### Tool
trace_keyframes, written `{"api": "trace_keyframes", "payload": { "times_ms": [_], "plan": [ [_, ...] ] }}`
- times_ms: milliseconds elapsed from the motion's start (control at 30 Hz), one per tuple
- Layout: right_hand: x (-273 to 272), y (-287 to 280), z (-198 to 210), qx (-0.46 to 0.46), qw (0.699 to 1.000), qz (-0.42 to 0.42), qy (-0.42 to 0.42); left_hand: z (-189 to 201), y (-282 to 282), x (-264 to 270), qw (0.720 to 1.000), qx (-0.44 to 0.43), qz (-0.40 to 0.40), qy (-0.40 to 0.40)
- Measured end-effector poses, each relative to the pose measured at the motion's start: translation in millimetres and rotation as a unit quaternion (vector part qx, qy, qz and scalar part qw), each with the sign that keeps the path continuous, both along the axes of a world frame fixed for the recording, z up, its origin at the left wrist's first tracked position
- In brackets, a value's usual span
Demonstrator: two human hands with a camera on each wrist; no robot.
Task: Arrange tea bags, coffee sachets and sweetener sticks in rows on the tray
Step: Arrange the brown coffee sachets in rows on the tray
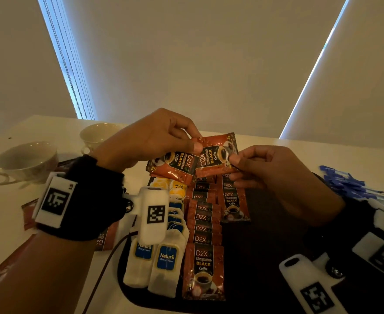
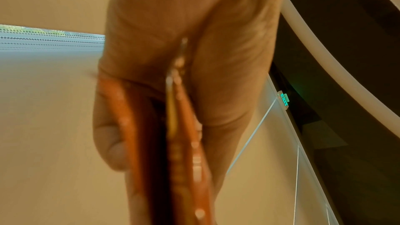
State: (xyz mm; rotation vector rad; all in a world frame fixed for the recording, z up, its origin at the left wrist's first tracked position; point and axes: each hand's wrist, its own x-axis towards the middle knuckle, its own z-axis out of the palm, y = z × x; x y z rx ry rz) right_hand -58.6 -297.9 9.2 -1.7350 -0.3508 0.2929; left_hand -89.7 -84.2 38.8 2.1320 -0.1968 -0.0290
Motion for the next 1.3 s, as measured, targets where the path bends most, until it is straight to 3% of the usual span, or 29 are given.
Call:
{"api": "trace_keyframes", "payload": {
  "times_ms": [267, 367, 433, 500, 600, 700, 767, 900, 1000, 1167, 1300],
  "plan": [
    [-7, 2, -4, 0.148, 0.986, -0.032, 0.07, -4, -6, 0, 0.999, -0.016, -0.022, 0.042],
    [-8, 1, -2, 0.108, 0.99, 0.016, 0.087, -4, -6, 3, 0.999, -0.016, -0.014, 0.029],
    [-4, -2, 1, 0.057, 0.997, 0.018, 0.041, -4, -2, 2, 0.999, 0.01, -0.024, 0.034],
    [1, -6, 4, 0.002, 0.998, -0.002, -0.057, -4, 1, 1, 0.998, 0.037, -0.039, 0.044],
    [2, -7, 5, -0.084, 0.973, 0.036, -0.214, -6, -2, -1, 0.995, 0.055, -0.065, 0.052],
    [-1, -6, 1, -0.16, 0.943, 0.105, -0.271, -6, -9, -1, 0.994, 0.052, -0.082, 0.047],
    [-2, -8, -1, -0.157, 0.942, 0.105, -0.276, -5, -9, -1, 0.996, 0.046, -0.073, 0.031],
    [0, -15, -6, -0.071, 0.983, 0.078, -0.152, -2, -2, 1, 0.999, 0.033, -0.021, -0.013],
    [1, -26, -19, -0.062, 0.997, 0.024, -0.042, 0, 3, 1, 1.0, 0.008, 0.012, -0.025],
    [10, -52, -28, -0.175, 0.984, -0.021, 0.036, 1, 8, 0, 0.999, -0.002, 0.032, -0.016],
    [15, -56, -31, -0.262, 0.958, 0.055, 0.105, 2, 6, 0, 1.0, 0.0, 0.029, -0.007]
  ]
}}
